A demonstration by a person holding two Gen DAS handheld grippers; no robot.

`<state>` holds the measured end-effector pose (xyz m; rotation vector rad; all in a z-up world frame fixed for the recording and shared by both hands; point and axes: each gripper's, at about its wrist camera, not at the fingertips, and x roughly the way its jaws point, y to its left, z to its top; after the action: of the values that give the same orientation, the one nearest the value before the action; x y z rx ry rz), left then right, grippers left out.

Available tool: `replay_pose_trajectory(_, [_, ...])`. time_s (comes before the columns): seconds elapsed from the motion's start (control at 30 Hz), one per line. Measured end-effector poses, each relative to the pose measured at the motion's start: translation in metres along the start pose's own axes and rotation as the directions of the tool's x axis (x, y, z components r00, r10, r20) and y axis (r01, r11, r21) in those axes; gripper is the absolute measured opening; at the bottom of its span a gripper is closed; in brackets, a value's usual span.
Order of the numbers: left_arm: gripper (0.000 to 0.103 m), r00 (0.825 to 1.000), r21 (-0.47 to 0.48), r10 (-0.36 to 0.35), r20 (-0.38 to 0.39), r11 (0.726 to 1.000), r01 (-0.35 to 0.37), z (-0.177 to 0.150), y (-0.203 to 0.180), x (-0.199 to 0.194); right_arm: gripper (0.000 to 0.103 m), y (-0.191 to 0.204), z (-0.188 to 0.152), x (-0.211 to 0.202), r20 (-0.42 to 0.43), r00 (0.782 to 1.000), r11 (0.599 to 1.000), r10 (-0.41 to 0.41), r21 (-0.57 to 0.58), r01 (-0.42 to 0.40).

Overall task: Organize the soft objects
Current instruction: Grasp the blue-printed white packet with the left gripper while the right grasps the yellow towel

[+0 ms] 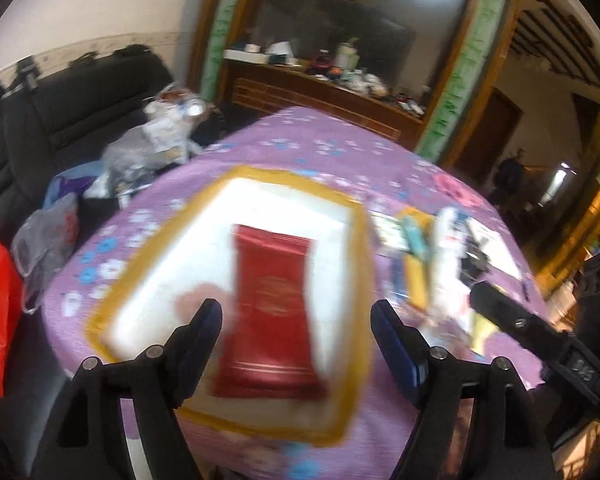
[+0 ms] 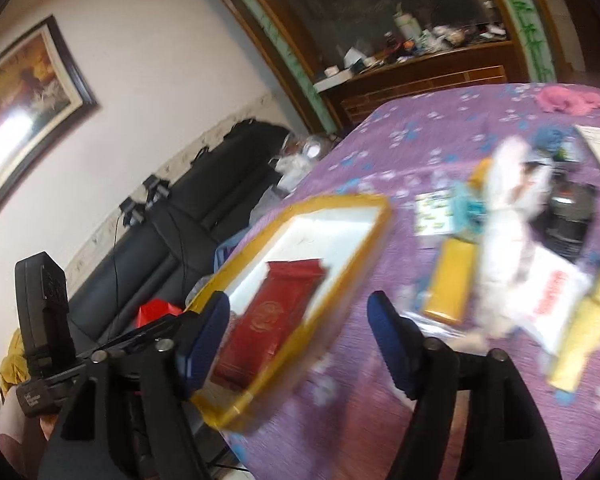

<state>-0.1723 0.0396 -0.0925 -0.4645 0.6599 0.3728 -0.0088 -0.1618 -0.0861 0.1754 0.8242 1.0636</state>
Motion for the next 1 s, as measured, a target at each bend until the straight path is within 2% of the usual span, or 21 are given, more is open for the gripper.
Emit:
replay_pose_trajectory(0.1, [0.081, 0.998, 0.053, -0.043, -0.038, 0.998, 0.045, -0.01, -0.034, 0.009, 0.073, -0.032, -0.012, -0.025, 0.006, 1.0, 0.997, -0.019, 0.072, 0.019])
replay_pose_trajectory(0.2, [0.08, 0.995, 0.121, -0.062, -0.075, 0.99, 0.071, -0.019, -0.066, 0.02, 0.073, -0.059, -0.023, -0.045, 0.01, 0.997, 0.991, -0.074, 0.116, 0.072])
replay_pose_trajectory(0.3, [0.08, 0.991, 0.224, -0.069, -0.119, 0.97, 0.094, -0.029, -0.101, 0.035, 0.073, -0.088, -0.03, -0.06, 0.012, 0.993, 0.979, -0.118, 0.171, 0.114])
replay_pose_trajectory(0.43, [0.08, 0.977, 0.272, -0.075, -0.198, 0.954, 0.129, -0.035, -0.127, 0.058, 0.073, -0.124, -0.028, -0.072, 0.021, 0.985, 0.951, -0.174, 0.263, 0.162])
replay_pose_trajectory(0.63, [0.08, 0.968, 0.279, -0.084, -0.236, 0.948, 0.15, -0.029, -0.139, 0.081, 0.073, -0.158, -0.007, -0.066, 0.001, 0.969, 0.91, -0.247, 0.345, 0.232])
replay_pose_trajectory(0.8, [0.081, 0.956, 0.298, -0.084, -0.281, 0.939, 0.17, -0.022, -0.148, 0.11, 0.073, -0.179, 0.008, -0.048, -0.045, 0.938, 0.861, -0.343, 0.385, 0.333])
replay_pose_trajectory(0.93, [0.081, 0.937, 0.33, -0.074, -0.342, 0.924, 0.193, -0.027, -0.158, 0.131, 0.072, -0.192, 0.004, -0.039, -0.059, 0.929, 0.845, -0.365, 0.398, 0.357])
replay_pose_trajectory(1.0, [0.081, 0.932, 0.36, -0.065, -0.356, 0.911, 0.201, -0.033, -0.161, 0.134, 0.069, -0.192, 0.003, -0.04, -0.042, 0.932, 0.856, -0.36, 0.382, 0.348])
